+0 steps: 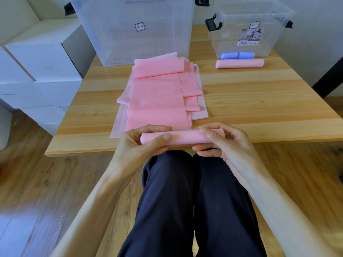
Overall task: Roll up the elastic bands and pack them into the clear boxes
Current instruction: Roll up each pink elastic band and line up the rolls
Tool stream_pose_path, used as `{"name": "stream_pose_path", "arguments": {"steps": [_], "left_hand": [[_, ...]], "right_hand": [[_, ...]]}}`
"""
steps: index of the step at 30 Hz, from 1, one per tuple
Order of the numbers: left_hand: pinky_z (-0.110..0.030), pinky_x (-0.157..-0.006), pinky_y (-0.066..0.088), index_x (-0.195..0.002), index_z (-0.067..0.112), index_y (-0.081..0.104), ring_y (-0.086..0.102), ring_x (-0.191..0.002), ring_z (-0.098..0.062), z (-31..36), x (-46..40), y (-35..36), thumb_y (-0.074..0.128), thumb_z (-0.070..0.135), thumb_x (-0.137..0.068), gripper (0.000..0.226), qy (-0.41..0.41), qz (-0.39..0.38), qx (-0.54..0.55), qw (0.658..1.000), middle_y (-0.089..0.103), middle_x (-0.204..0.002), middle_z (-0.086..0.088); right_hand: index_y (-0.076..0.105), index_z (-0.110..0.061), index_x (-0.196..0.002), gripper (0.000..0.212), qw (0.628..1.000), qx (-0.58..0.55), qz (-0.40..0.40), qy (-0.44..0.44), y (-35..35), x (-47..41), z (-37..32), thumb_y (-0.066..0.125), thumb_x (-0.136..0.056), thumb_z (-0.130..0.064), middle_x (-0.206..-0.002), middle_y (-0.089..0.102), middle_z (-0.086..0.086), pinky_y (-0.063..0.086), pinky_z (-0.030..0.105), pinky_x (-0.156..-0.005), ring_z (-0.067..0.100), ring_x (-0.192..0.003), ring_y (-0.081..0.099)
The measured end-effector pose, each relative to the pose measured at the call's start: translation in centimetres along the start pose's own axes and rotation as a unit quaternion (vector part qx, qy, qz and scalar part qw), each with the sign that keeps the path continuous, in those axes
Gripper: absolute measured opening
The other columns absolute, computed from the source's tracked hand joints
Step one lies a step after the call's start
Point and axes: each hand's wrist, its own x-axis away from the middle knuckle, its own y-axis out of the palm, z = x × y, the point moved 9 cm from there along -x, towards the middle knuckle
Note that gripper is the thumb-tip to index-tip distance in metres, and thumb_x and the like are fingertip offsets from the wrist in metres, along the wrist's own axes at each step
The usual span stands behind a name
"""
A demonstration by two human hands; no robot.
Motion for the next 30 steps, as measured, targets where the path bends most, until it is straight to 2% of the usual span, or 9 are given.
{"name": "stream_pose_path", "arguments": {"steps": [3,7,12,16,21,24,27,30], "left_hand": [[-0.019,-0.069,0.058,-0.082,0.019,0.078,0.073,-0.088,-0.01,-0.05,-0.06,-0.23,0.074,0.032,-0.065,0.022,-0.001,0.016,0.0,1.0,0.077,-0.093,0.003],[-0.019,-0.076,0.058,-0.083,0.023,0.081,0.072,-0.095,-0.012,0.15,0.08,0.16,0.077,0.03,-0.062,0.022,0.006,-0.012,-0.002,1.0,0.077,-0.1,0.002],[-0.018,-0.073,0.058,-0.08,0.023,0.081,0.072,-0.096,-0.011,0.1,-0.06,-0.1,0.075,0.027,-0.066,0.017,0.011,0.002,0.011,1.0,0.076,-0.103,0.002],[-0.021,-0.078,0.059,-0.085,0.027,0.081,0.072,-0.094,-0.011,0.17,0.17,0.12,0.077,0.028,-0.063,0.022,0.017,-0.016,-0.002,1.0,0.076,-0.103,0.003],[-0.019,-0.071,0.059,-0.084,0.02,0.08,0.073,-0.092,-0.014,-0.1,-0.12,-0.4,0.075,0.027,-0.067,0.02,0.004,0.012,0.016,1.0,0.077,-0.097,0.002],[-0.022,-0.077,0.059,-0.093,0.015,0.076,0.072,-0.098,-0.012,0.1,-0.01,-0.13,0.075,0.024,-0.068,0.026,0.018,-0.006,-0.011,1.0,0.077,-0.101,0.002],[-0.021,-0.079,0.058,-0.097,0.013,0.075,0.071,-0.099,-0.012,0.38,0.14,0.05,0.074,0.021,-0.07,0.028,0.03,-0.018,-0.025,0.999,0.077,-0.103,0.0],[-0.019,-0.075,0.058,-0.098,0.014,0.074,0.072,-0.1,-0.012,0.12,-0.06,-0.2,0.072,0.019,-0.073,0.026,0.025,-0.005,-0.002,1.0,0.077,-0.102,0.002]], "right_hand": [[0.073,-0.008,-0.097,0.029,1.0,0.005,-0.004,-0.008,0.09,0.08,-0.15,0.076,-0.073,-0.022,-0.087,0.073,0.01,0.061,0.029,-0.066,0.03,-0.076,0.074],[0.074,-0.01,-0.091,0.028,1.0,0.002,0.018,-0.005,-0.3,0.09,-0.03,0.074,-0.073,-0.032,-0.08,0.072,0.007,0.061,0.029,-0.064,0.032,-0.074,0.074],[0.073,-0.009,-0.096,0.029,1.0,0.001,0.002,-0.013,-0.14,0.14,-0.25,0.076,-0.071,-0.024,-0.084,0.074,0.007,0.06,0.028,-0.067,0.03,-0.078,0.075],[0.073,-0.009,-0.093,0.032,1.0,0.009,0.025,-0.014,-0.56,0.07,-0.27,0.075,-0.071,-0.032,-0.084,0.074,0.007,0.06,0.029,-0.065,0.031,-0.075,0.075],[0.074,-0.012,-0.093,0.025,1.0,0.003,0.006,-0.021,-0.27,0.19,-0.43,0.076,-0.071,-0.023,-0.083,0.073,0.007,0.06,0.028,-0.066,0.03,-0.076,0.074],[0.076,-0.013,-0.089,0.024,0.999,0.009,0.024,-0.02,-0.54,0.1,-0.37,0.076,-0.072,-0.029,-0.086,0.075,0.011,0.061,0.027,-0.065,0.03,-0.074,0.074],[0.075,-0.011,-0.092,0.029,1.0,0.001,0.025,-0.014,-0.6,0.06,-0.23,0.074,-0.072,-0.032,-0.091,0.075,0.014,0.061,0.028,-0.066,0.032,-0.076,0.074],[0.073,-0.011,-0.1,0.033,1.0,0.002,0.012,-0.02,-0.49,0.15,-0.37,0.077,-0.071,-0.025,-0.087,0.075,0.008,0.06,0.028,-0.068,0.03,-0.078,0.075]]}}
